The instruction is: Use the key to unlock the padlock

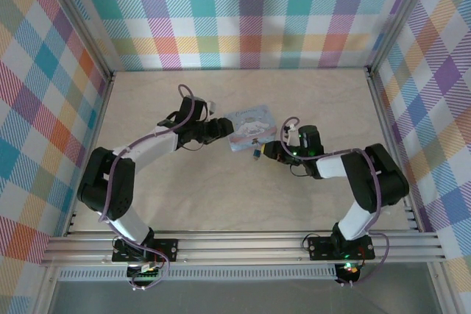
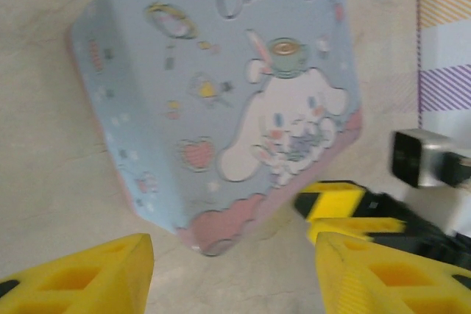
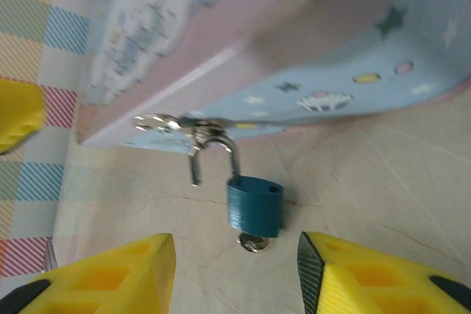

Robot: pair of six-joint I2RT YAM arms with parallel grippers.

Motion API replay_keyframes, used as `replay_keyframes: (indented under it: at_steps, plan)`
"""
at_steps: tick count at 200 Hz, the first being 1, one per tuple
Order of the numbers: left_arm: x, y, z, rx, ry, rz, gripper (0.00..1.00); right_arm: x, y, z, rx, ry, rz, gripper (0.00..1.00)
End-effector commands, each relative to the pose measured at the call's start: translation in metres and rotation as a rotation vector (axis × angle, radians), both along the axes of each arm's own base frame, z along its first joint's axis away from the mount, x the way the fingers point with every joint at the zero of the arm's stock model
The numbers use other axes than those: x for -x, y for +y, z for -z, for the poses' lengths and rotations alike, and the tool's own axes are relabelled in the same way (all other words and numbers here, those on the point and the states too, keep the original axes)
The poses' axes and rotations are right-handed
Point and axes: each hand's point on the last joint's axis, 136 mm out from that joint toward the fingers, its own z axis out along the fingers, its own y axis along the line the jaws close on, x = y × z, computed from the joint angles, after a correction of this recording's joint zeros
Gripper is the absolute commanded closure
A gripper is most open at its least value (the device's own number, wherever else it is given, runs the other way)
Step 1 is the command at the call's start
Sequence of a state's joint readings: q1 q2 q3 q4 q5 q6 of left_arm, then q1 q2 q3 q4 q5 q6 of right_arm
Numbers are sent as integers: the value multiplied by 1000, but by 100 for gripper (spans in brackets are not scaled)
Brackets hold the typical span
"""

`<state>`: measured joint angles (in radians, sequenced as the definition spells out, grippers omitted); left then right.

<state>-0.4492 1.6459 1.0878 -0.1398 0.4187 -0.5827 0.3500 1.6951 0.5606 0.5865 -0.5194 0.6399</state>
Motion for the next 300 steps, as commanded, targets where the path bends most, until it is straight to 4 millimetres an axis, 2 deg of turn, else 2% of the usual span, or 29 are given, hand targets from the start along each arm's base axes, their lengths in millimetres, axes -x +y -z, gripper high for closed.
replay_keyframes:
  at_steps: [1,38,63,103,122,166,212,245,300]
  plan:
    - [5,-18,-22,21,-30,50,42,-7,11,-2,-25,-13,-32,52]
    - [-2,-37,-21,35,-22,90,46,-16,18,-2,-53,-49,-45,57]
    - [-14,-42,-16,8,-36,100,46,-19,19,-3,-63,-76,-50,56]
    - [-44,-37,8,-76,-36,88,45,-23,19,-4,-65,-111,-47,54]
    - [-50,-38,19,-54,-1,92,46,-29,20,-10,-72,-130,-63,54]
    - [-31,-37,43,-55,62,109,46,-44,18,-21,-77,-190,-79,52]
    - [-4,-33,51,-71,84,112,46,-34,19,-20,-115,-197,-102,46]
    - [-3,-33,50,-77,79,106,46,-27,21,-10,-142,-166,-116,44]
    - [-4,-34,49,-76,76,104,46,-24,30,-5,-184,-143,-144,45]
